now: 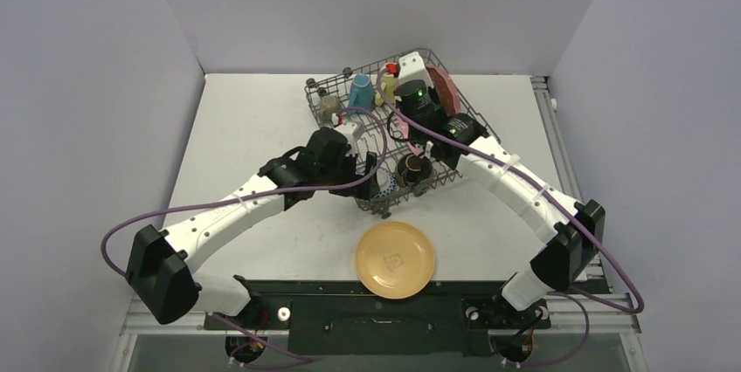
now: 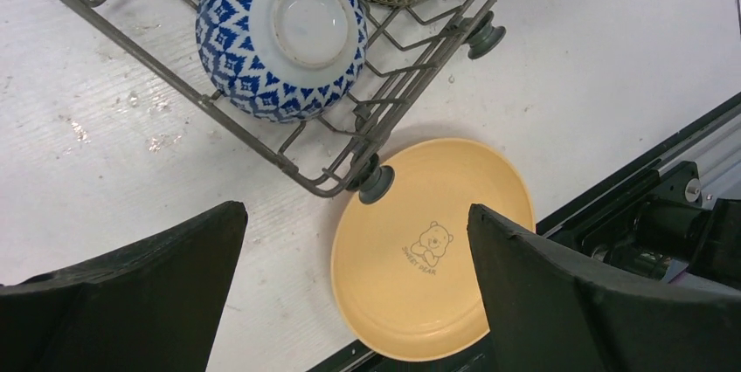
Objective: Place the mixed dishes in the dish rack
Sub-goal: Insert the plate into the dish rack.
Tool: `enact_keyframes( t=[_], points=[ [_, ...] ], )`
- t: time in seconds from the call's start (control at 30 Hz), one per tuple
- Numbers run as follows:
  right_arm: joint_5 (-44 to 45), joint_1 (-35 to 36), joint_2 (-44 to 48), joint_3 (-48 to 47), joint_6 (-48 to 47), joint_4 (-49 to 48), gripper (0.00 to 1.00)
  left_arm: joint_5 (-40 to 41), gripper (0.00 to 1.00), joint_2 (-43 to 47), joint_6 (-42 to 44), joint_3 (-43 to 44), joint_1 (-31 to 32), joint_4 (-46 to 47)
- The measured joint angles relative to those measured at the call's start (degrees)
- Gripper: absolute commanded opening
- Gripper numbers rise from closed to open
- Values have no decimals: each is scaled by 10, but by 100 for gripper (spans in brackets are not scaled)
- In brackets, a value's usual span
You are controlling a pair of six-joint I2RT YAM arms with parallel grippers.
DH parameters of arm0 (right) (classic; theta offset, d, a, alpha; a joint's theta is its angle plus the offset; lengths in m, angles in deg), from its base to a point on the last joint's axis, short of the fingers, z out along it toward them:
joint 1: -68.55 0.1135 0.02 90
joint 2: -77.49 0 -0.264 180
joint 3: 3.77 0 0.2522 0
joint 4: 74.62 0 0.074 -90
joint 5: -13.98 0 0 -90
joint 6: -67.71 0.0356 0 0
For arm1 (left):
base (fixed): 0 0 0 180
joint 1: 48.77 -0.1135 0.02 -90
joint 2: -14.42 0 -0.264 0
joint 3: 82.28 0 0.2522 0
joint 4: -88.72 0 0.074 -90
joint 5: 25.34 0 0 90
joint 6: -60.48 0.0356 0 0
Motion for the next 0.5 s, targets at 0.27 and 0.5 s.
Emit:
enact_keyframes(
  t=[0.27,0.5],
  points=[
    [14,-3,-78,-40,-52,-34,0,-10,96,90,30,-2,-2,-52],
    [21,-7,-140,-80,-78,-48,0,-62,96,183,80,-10,-6,-88]
  ],
)
